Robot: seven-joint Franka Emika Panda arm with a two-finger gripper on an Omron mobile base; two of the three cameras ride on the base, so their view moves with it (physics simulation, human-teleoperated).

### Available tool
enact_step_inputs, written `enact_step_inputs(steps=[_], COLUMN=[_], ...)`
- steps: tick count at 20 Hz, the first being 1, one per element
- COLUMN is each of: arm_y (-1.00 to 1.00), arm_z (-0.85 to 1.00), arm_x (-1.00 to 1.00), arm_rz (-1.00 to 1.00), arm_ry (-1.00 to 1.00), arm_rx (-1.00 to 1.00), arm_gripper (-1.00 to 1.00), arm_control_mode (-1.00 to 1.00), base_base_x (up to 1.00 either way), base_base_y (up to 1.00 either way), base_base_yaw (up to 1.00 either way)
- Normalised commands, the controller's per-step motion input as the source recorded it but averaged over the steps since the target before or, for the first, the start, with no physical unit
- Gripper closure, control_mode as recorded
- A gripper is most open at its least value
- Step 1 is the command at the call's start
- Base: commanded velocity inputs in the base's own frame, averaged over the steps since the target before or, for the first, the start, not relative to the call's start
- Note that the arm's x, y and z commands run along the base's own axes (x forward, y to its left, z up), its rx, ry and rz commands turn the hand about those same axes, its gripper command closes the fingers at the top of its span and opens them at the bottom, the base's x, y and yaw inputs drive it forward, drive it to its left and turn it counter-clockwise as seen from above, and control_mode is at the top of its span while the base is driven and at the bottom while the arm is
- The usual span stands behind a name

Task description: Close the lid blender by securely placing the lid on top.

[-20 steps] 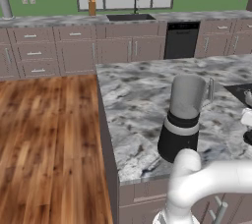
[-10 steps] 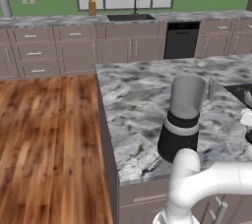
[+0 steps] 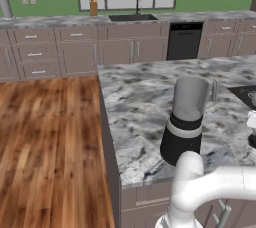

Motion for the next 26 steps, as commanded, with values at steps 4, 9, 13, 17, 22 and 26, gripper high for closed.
enact_step_inputs(steps=[4, 9, 13, 17, 22, 26], arm_y=[0.02, 0.14, 0.35, 0.36, 0.35, 0.37], arm_z=[0.23, 0.54, 0.61, 0.69, 0.66, 0.66], arm_x=[-0.11, -0.04, 0.0, 0.0, 0.0, 0.0], arm_rz=[0.0, 0.0, 0.0, 0.0, 0.0, 0.0], arm_ry=[-0.01, -0.03, -0.07, -0.09, -0.15, -0.17], arm_rx=[0.02, 0.0, 0.0, 0.0, 0.0, 0.0], arm_gripper=[1.0, 1.0, 1.0, 1.0, 1.0, 1.0], arm_control_mode=[-1.0, -1.0, -1.0, -1.0, -1.0, -1.0], base_base_x=[0.0, 0.0, 0.0, 0.0, 0.0, 0.0], base_base_y=[0.0, 0.0, 0.0, 0.0, 0.0, 0.0], base_base_yaw=[0.0, 0.0, 0.0, 0.0, 0.0, 0.0])
